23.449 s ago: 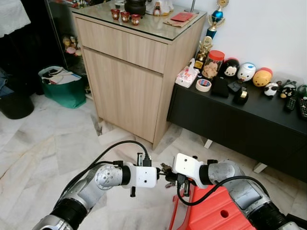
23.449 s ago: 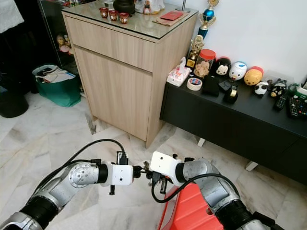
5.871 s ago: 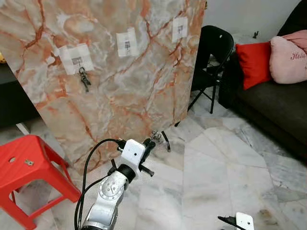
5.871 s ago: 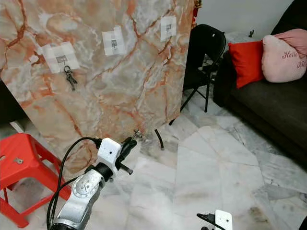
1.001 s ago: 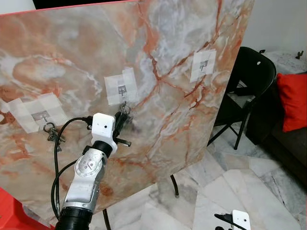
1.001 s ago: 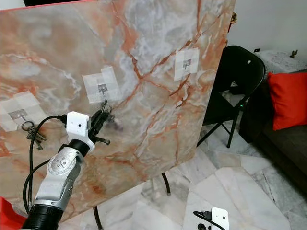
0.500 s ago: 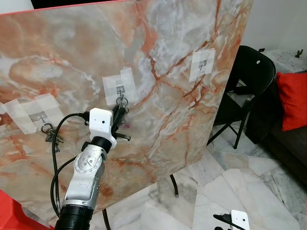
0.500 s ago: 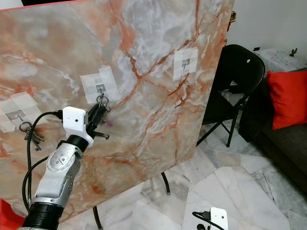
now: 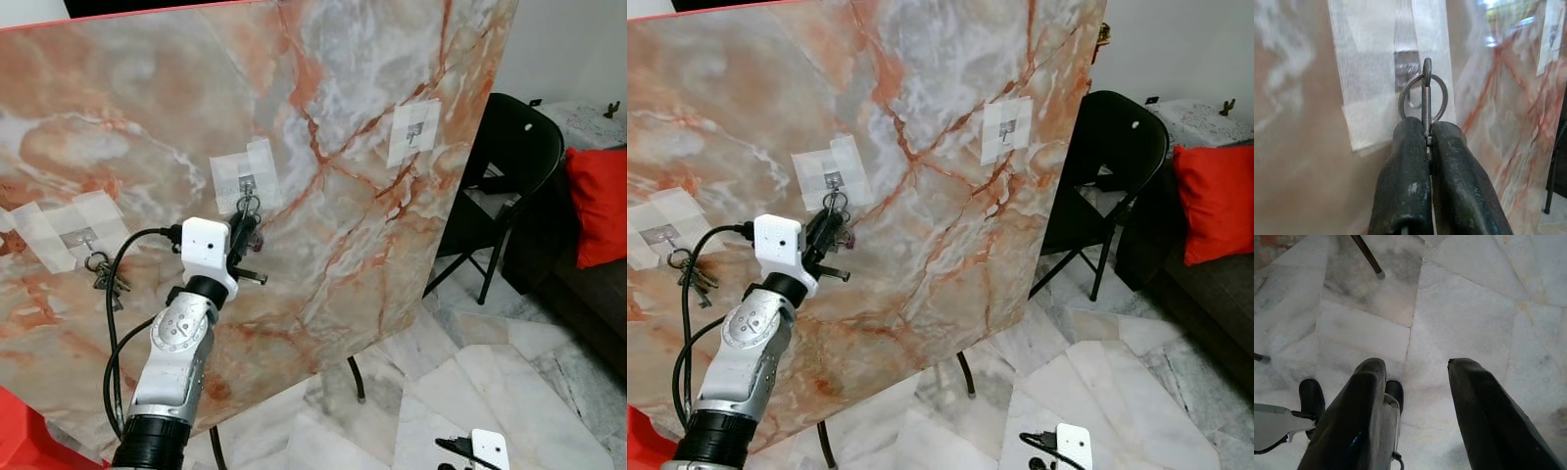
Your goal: Hang keys on a hook
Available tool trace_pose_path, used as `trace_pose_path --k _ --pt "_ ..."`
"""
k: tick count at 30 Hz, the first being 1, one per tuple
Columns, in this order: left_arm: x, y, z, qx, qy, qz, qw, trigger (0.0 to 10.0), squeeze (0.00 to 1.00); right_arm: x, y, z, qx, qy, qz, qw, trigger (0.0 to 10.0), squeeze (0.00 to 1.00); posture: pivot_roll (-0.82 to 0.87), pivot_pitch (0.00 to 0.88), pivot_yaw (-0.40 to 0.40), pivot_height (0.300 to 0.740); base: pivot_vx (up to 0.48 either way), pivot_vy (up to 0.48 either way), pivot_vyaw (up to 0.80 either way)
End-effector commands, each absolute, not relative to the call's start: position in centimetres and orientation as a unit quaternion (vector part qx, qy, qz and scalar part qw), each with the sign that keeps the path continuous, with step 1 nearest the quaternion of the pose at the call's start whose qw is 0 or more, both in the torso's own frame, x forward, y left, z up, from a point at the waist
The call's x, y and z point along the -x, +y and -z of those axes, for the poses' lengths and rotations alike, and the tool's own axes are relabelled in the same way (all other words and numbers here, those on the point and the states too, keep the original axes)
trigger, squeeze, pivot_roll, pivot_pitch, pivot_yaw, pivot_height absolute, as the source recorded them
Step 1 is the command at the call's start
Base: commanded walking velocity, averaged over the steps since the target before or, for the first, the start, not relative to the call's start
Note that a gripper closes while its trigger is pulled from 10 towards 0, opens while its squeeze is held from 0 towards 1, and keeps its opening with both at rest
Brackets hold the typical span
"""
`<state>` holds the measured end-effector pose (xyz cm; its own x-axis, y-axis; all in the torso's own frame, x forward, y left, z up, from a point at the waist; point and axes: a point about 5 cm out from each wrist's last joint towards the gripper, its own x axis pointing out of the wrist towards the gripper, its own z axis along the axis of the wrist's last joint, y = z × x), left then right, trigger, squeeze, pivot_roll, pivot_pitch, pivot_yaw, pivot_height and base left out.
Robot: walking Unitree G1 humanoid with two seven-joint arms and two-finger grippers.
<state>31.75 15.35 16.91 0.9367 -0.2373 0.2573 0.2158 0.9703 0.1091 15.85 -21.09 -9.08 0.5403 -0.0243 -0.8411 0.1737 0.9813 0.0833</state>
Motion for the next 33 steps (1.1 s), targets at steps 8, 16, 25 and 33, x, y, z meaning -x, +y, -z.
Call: trace_pose_path --k 8,16,25,33 --pt "-32.1 14.4 -17.7 -0.043 -0.138 0.149 0.978 10.0 0.0 -16.0 -21.3 9.0 -0.079 0.475 0.059 0.875 10.0 0.0 0.09 0.0 -0.052 0.713 0.0 0.0 0.0" --pt "-32.3 14.0 -17.4 -0.058 -0.125 0.157 0.978 10.0 0.0 -16.0 -21.2 9.0 -0.08 0.475 0.06 0.874 10.0 0.0 0.08 0.0 -0.048 0.713 0.0 0.0 0.0" --pt "-32.5 14.7 -18.0 -0.058 -0.135 0.131 0.98 10.0 0.0 -16.0 -21.2 9.0 -0.08 0.475 0.059 0.874 10.0 0.0 0.09 0.0 -0.05 0.713 0.0 0.0 0.0" --pt "-32.5 14.6 -18.4 -0.053 -0.14 0.128 0.98 10.0 0.0 -16.1 -21.2 9.0 -0.08 0.475 0.059 0.875 10.0 0.0 0.09 0.0 -0.048 0.713 0.0 0.0 0.0"
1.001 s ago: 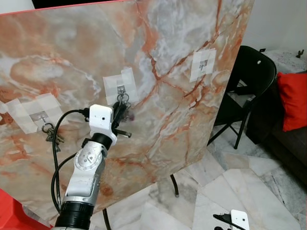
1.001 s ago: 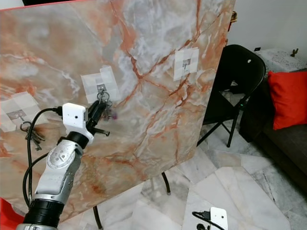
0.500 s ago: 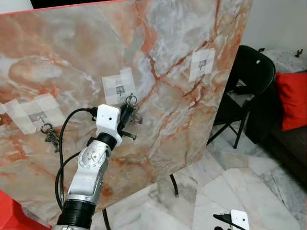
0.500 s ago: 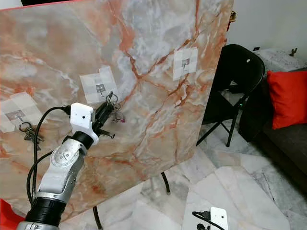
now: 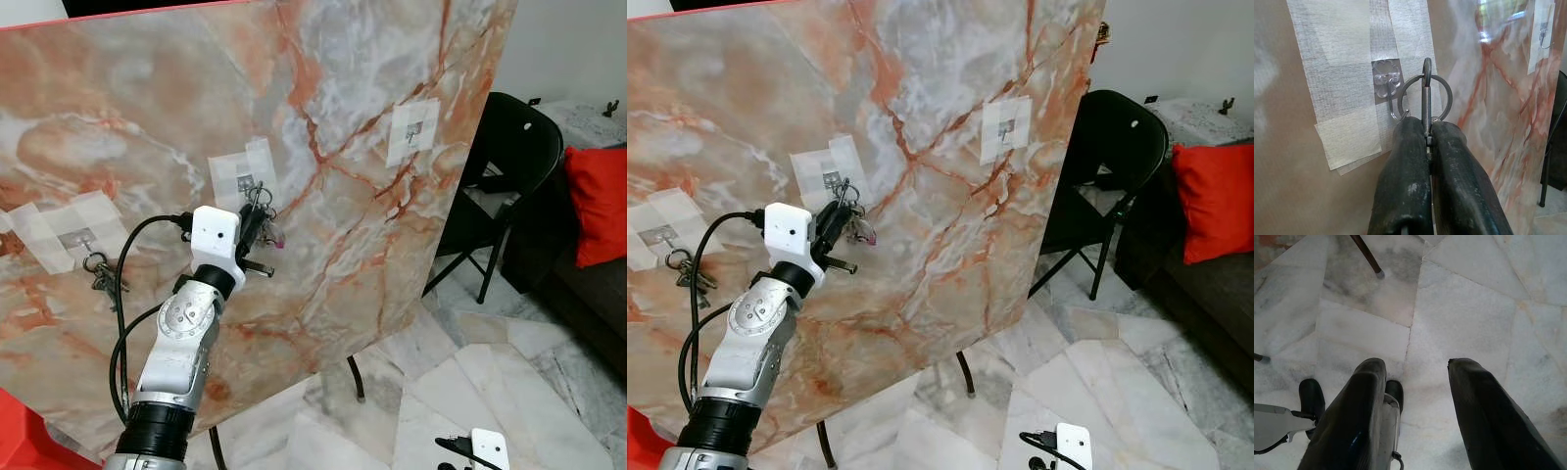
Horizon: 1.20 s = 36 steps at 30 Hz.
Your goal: Hang keys on a hook
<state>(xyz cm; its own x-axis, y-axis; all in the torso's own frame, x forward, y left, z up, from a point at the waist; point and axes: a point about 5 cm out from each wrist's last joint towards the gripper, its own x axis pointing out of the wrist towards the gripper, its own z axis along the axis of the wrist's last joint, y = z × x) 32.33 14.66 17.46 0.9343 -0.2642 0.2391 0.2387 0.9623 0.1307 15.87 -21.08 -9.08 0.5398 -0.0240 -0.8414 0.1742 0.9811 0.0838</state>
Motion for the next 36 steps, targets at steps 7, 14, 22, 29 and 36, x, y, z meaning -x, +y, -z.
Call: trace_pose_path --k 7,14,22,29,36 --pt "-32.5 14.6 -18.2 -0.054 -0.135 0.128 0.981 10.0 0.0 -16.1 -21.1 9.0 -0.08 0.475 0.059 0.874 10.0 0.0 0.09 0.0 -0.046 0.713 0.0 0.0 0.0" --pt "-32.7 14.6 -17.9 -0.056 -0.123 0.131 0.982 10.0 0.0 -16.1 -21.1 9.0 -0.081 0.475 0.058 0.874 10.0 0.0 0.09 0.0 -0.046 0.713 0.0 0.0 0.0" --pt "-32.3 14.2 -17.7 -0.059 -0.123 0.141 0.981 10.0 0.0 -16.1 -21.0 9.0 -0.081 0.474 0.058 0.875 10.0 0.0 0.09 0.0 -0.044 0.713 0.0 0.0 0.0" --pt "-31.5 13.7 -17.5 -0.05 -0.127 0.143 0.98 10.0 0.0 -16.1 -21.0 9.0 -0.08 0.475 0.057 0.874 10.0 0.0 0.09 0.0 -0.042 0.713 0.0 0.0 0.0" --pt "-30.6 13.4 -17.1 -0.044 -0.129 0.146 0.98 10.0 0.0 -16.1 -20.9 9.0 -0.08 0.476 0.056 0.874 10.0 0.0 0.1 0.0 -0.041 0.713 0.0 0.0 0.0"
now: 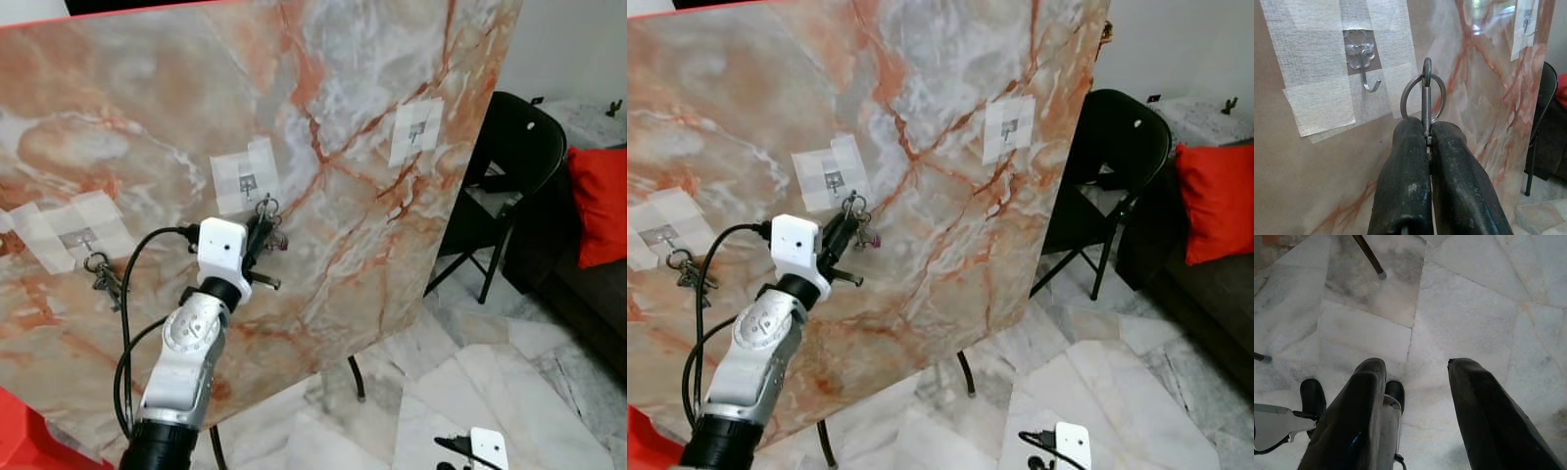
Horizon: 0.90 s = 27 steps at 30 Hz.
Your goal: Hang keys on a hook
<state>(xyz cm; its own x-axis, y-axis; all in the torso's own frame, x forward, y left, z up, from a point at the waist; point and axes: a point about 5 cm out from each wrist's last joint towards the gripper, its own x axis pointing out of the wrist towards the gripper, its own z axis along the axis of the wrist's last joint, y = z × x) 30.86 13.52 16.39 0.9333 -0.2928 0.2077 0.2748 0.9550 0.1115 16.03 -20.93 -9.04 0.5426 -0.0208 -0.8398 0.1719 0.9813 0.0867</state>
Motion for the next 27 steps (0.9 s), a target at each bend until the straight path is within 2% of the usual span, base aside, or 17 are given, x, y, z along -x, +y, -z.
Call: trace_pose_path --k 1,27 --pt "-30.46 13.32 -17.07 -0.043 -0.129 0.146 0.98 10.0 0.0 -16.09 -20.9 9.03 -0.08 0.476 0.056 0.874 10.0 0.0 0.1 0.0 -0.041 0.713 0.0 0.0 0.0" --pt "-31.04 14.25 -17.9 -0.058 -0.142 0.102 0.983 10.0 0.0 -16.24 -20.86 8.98 -0.081 0.474 0.057 0.875 10.0 0.0 0.1 0.0 -0.044 0.713 0.0 0.0 0.0"
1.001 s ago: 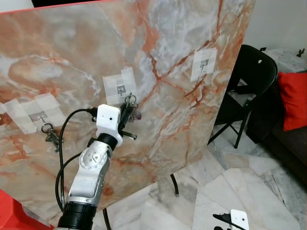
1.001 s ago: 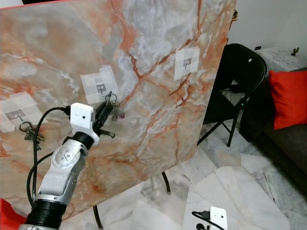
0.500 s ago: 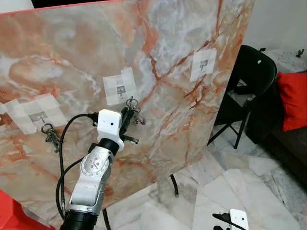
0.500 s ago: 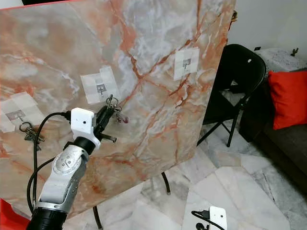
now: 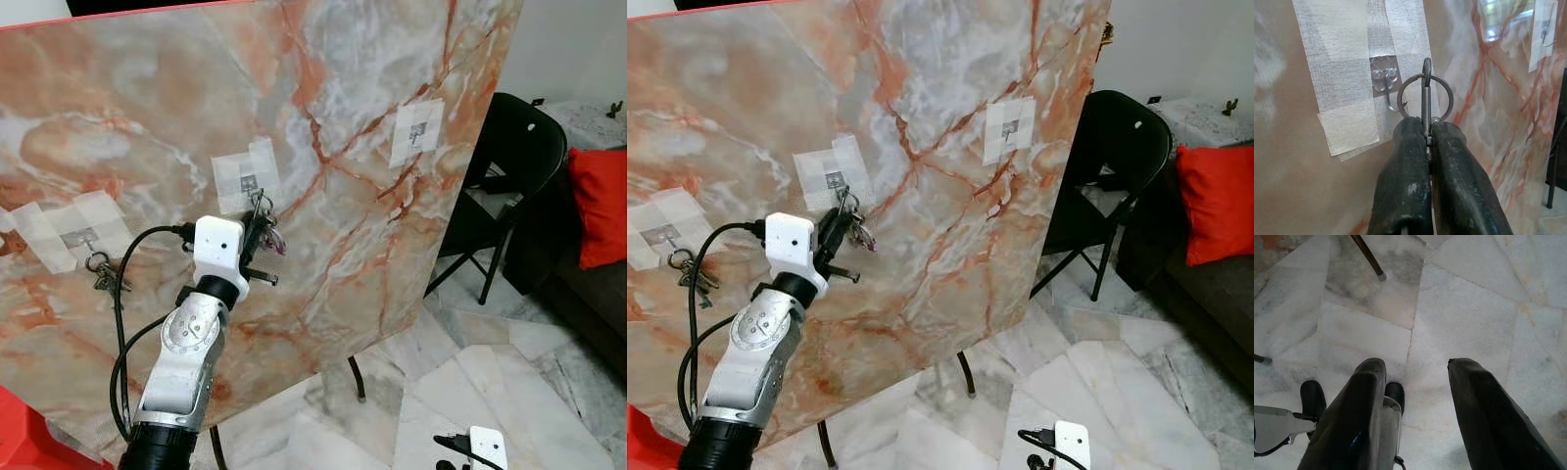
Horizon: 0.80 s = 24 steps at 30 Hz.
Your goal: Hang keys on a hook
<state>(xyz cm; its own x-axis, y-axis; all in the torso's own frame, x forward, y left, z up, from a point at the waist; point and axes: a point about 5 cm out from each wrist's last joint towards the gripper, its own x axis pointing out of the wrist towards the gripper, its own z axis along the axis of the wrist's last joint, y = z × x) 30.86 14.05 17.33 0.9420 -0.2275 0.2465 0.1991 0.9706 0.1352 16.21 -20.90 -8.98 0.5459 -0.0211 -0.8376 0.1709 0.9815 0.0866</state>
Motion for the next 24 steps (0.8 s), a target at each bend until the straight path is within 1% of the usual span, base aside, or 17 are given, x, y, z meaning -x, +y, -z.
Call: trace_pose_path --k 1,24 --pt "-31.0 14.3 -17.9 -0.058 -0.142 0.102 0.983 10.0 0.0 -16.2 -20.9 9.0 -0.081 0.474 0.057 0.875 10.0 0.0 0.1 0.0 -0.044 0.713 0.0 0.0 0.0" --pt "-32.1 13.2 -17.4 -0.084 -0.106 0.126 0.983 10.0 0.0 -16.3 -20.8 9.0 -0.084 0.474 0.059 0.875 10.0 0.0 0.09 0.0 -0.037 0.713 0.0 0.0 0.0"
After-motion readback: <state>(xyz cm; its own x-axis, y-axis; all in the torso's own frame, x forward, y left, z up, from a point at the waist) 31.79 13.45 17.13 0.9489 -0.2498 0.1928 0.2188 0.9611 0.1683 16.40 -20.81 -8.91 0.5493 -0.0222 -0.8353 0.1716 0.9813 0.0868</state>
